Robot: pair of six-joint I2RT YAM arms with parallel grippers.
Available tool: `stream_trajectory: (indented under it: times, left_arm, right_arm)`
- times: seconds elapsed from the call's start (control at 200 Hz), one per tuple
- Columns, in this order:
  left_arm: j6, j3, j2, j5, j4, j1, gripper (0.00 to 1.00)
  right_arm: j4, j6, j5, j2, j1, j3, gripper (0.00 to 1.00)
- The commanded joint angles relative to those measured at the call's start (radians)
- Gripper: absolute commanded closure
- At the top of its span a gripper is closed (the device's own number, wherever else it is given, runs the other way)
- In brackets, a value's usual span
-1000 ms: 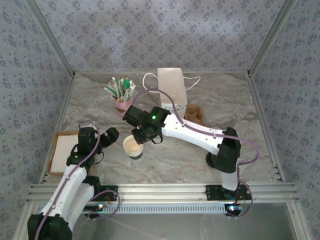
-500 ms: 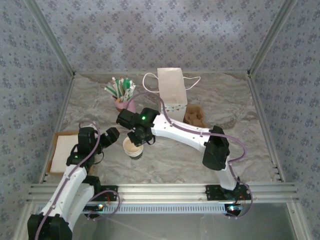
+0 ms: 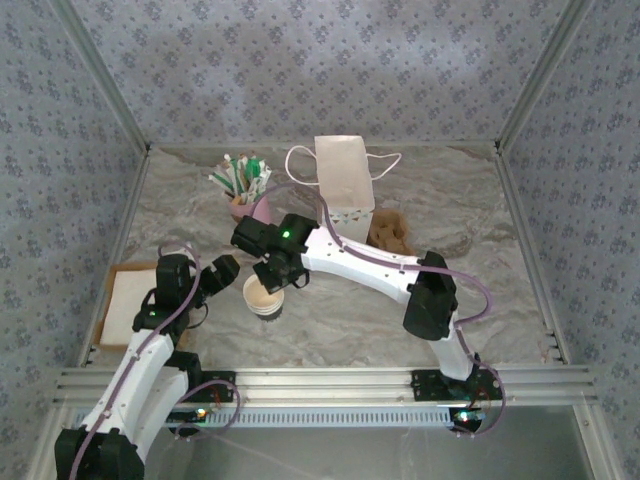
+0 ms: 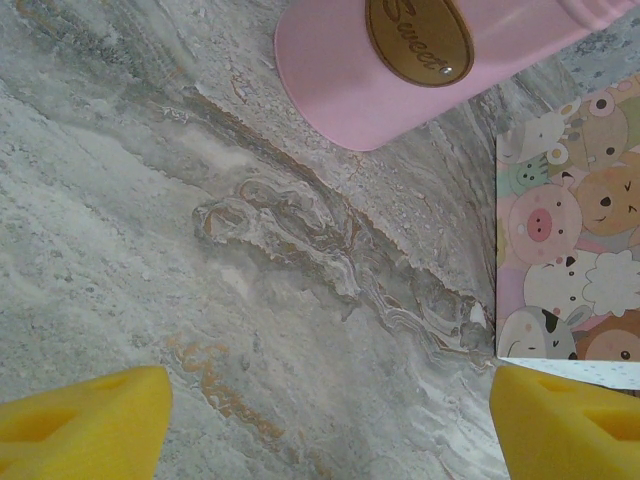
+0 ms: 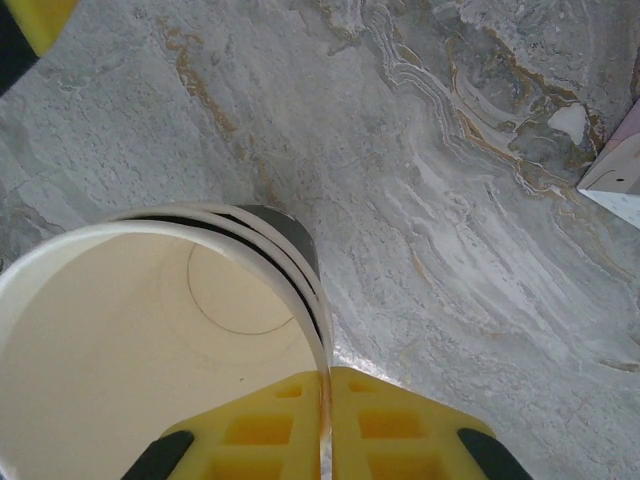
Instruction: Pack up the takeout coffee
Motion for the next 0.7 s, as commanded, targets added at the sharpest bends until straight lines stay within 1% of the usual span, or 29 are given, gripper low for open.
stream_trajectory:
  times: [0.0,0.165,0.405,0.695]
  left_arm:
    - [0.021,0.013,-0.014,0.019,0.018,-0.007,0.17]
    - [0.022,0.012,-0.014,0.018,0.017,-0.008,0.17]
    - [0.02,0.011,-0.015,0.017,0.02,-0.008,0.17]
    - [0.02,0.011,-0.016,0.016,0.022,-0.008,0.17]
  right_arm:
    - [-0.035,0.007,-0.012,0.022,0.004,0.027,0.91]
    - [-0.019,0.013,-0.009,0.012,-0.004,0.021,0.96]
    - [0.026,0.022,-0.028,-0.019,-0.024,0.008,1.0]
    - [0.045,0.023,-0.036,-0.025,-0.045,0.028,1.0]
